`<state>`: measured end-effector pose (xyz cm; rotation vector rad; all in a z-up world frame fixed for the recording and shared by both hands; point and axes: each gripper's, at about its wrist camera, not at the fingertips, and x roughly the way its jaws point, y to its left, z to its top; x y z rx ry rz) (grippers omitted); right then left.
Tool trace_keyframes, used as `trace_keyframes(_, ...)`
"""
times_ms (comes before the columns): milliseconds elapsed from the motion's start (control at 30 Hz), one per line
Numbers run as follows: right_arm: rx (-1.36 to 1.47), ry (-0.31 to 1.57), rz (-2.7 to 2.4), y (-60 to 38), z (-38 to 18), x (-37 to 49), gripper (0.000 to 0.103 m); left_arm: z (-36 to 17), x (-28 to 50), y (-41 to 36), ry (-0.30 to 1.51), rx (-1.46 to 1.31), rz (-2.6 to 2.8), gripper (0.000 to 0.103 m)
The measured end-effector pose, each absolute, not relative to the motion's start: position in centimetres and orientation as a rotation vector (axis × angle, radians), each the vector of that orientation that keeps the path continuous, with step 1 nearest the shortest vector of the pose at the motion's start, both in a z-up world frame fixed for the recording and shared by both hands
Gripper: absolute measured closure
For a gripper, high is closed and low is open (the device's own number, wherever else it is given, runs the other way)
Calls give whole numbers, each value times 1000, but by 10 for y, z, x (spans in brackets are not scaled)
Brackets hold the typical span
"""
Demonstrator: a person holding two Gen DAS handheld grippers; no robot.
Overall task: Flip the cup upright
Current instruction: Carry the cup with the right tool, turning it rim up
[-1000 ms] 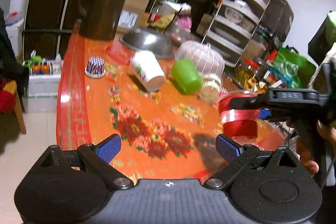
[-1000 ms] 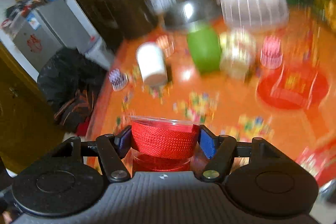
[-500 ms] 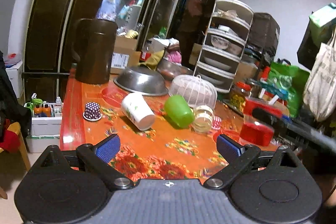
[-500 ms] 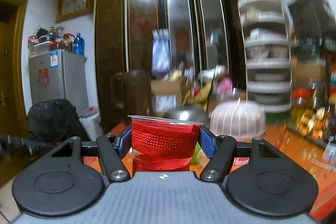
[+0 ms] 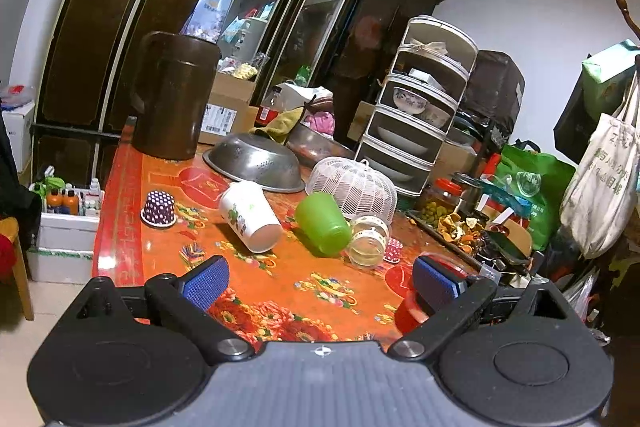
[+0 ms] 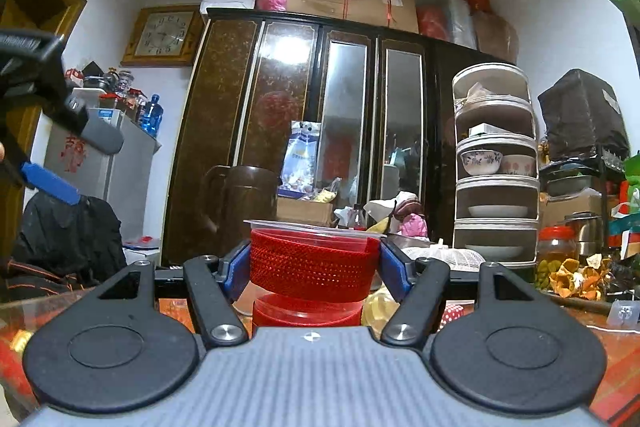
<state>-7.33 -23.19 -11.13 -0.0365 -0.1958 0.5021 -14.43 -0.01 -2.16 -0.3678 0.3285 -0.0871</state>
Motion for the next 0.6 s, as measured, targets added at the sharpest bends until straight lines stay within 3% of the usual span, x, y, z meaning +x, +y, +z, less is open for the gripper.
trace_keyframes(600,-65,-118,507,-208,-142,-78,33,-39,-141,5,367,-403,-85,3)
